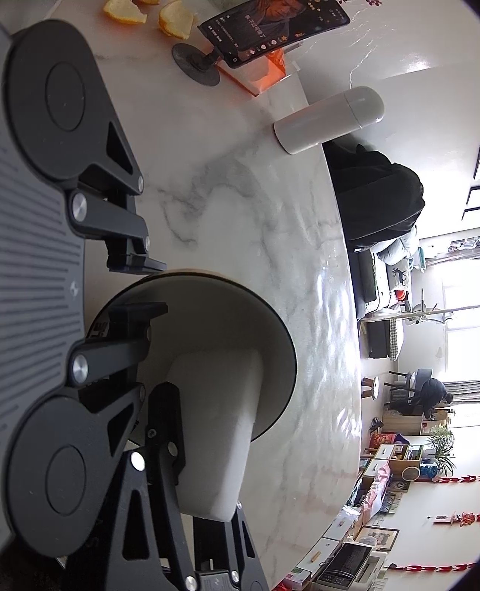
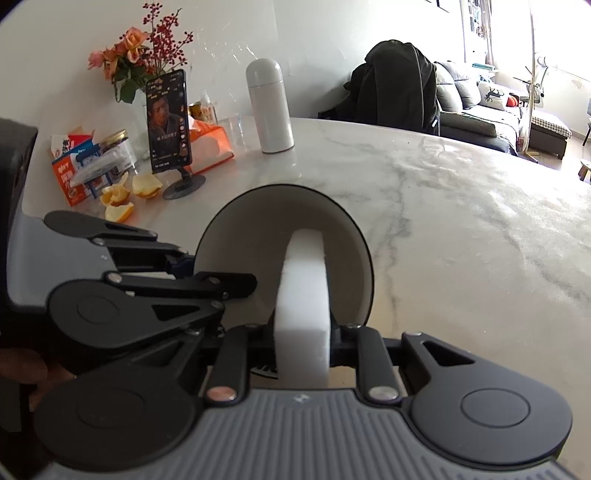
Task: Clean bowl
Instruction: 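Rub the white sponge around the bowl's inner wall with the right gripper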
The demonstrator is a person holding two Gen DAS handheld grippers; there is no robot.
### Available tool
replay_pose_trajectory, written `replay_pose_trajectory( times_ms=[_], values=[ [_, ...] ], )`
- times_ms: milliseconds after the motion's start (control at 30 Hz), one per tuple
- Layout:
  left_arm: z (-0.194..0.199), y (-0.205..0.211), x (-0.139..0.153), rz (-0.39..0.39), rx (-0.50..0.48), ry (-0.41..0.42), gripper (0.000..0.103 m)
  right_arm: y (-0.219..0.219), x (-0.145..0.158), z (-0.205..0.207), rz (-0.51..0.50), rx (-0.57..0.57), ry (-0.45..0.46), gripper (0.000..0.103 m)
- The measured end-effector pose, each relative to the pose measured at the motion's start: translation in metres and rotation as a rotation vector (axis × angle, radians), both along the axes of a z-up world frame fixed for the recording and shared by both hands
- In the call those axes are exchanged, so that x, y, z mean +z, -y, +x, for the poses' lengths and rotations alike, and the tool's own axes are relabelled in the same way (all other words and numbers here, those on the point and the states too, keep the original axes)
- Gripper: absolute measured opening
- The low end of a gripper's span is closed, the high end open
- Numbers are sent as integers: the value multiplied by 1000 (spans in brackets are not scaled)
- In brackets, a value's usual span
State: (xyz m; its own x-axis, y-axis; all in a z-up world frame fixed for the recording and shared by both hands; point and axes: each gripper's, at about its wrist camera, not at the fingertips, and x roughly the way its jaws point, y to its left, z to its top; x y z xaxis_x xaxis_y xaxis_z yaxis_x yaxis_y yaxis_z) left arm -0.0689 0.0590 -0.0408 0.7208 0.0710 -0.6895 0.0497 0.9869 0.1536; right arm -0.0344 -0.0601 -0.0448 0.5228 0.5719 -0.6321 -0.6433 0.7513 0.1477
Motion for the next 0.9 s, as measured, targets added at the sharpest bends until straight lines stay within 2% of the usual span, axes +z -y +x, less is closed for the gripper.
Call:
replay_pose_trajectory(
  times_ms=[533, 900],
  values=[
    [-2, 3, 2, 4, -3, 3, 15, -3, -6, -1, 0, 19, -26, 22],
    [-2, 4, 2, 8, -5, 1, 15, 7, 3, 2, 16, -18, 1, 22]
  ],
)
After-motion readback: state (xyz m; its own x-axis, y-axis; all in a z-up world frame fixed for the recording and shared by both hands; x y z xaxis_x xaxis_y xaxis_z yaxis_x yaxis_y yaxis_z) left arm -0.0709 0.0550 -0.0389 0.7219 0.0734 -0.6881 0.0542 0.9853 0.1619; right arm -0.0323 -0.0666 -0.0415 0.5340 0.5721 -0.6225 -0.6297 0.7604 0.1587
